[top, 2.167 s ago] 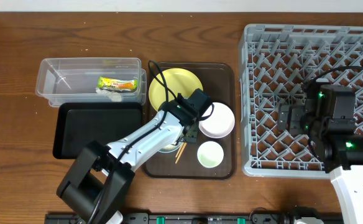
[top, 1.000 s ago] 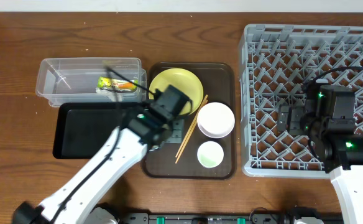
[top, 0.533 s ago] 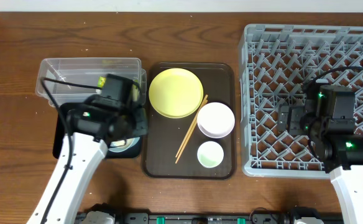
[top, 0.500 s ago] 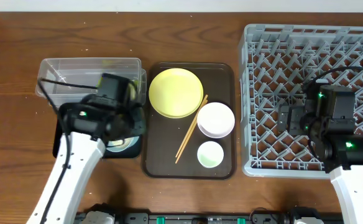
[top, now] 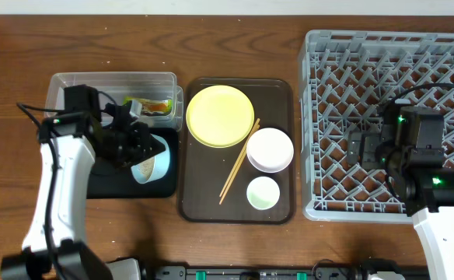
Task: Sort waste into correct bins and load items into the dishwasher rack
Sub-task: 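Carry the bowl over the black tray and tip the rice out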
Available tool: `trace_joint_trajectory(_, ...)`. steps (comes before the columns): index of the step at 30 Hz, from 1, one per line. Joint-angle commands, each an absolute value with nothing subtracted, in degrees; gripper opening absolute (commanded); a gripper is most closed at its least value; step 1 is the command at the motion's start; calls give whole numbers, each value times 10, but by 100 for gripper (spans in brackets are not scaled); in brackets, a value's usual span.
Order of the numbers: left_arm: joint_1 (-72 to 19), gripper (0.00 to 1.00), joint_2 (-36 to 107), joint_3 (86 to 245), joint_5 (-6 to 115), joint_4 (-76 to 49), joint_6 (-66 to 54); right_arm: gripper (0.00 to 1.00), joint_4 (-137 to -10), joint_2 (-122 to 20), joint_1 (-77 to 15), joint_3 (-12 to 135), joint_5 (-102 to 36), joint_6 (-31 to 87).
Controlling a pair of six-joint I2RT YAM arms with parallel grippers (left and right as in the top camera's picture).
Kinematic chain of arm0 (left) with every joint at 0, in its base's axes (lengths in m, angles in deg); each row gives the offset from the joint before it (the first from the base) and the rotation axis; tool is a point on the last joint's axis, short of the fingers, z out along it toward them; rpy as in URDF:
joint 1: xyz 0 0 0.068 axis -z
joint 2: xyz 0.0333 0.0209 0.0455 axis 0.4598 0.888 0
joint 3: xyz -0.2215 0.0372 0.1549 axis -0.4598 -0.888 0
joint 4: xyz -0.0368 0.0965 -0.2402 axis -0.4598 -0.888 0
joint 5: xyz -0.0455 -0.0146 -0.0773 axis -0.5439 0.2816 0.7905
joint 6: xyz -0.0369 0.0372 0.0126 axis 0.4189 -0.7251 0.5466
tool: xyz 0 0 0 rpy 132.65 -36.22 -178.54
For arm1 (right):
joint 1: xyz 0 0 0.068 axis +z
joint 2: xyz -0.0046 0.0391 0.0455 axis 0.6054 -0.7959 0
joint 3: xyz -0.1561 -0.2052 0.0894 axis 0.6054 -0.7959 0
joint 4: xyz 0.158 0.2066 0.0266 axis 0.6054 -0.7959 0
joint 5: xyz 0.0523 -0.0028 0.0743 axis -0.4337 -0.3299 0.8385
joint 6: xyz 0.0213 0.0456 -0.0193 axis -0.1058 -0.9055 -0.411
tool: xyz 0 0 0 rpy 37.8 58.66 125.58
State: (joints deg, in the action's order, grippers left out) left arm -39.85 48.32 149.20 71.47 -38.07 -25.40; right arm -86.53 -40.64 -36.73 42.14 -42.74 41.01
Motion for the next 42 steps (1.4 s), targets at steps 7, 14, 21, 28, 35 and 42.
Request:
trace_joint_trajectory(7, -518, 6, 619, 1496, 983, -399, -353, 99, -867, -404, -371, 432, -425, 405)
trace_joint_trajectory(14, -573, 6, 695, 1496, 1064, -431, -352, 99, -867, -405, -371, 432, -425, 405)
trace_joint_trajectory(21, -602, 6, 710, 1496, 1129, -478, -352, 99, -868, -405, -371, 432, -425, 405)
trace_joint_trajectory(28, -610, 6, 710, 1496, 1153, -485, -353, 99, -869, -404, -371, 432, -425, 409)
trace_joint_trajectory(35, -610, 6, 710, 1496, 1151, -480, -359, 99, -869, -405, -371, 432, -426, 409)
trace_joint_trajectory(42, -610, 6, 710, 1496, 1170, -516, -325, 99, -869, -404, -371, 432, -425, 409)
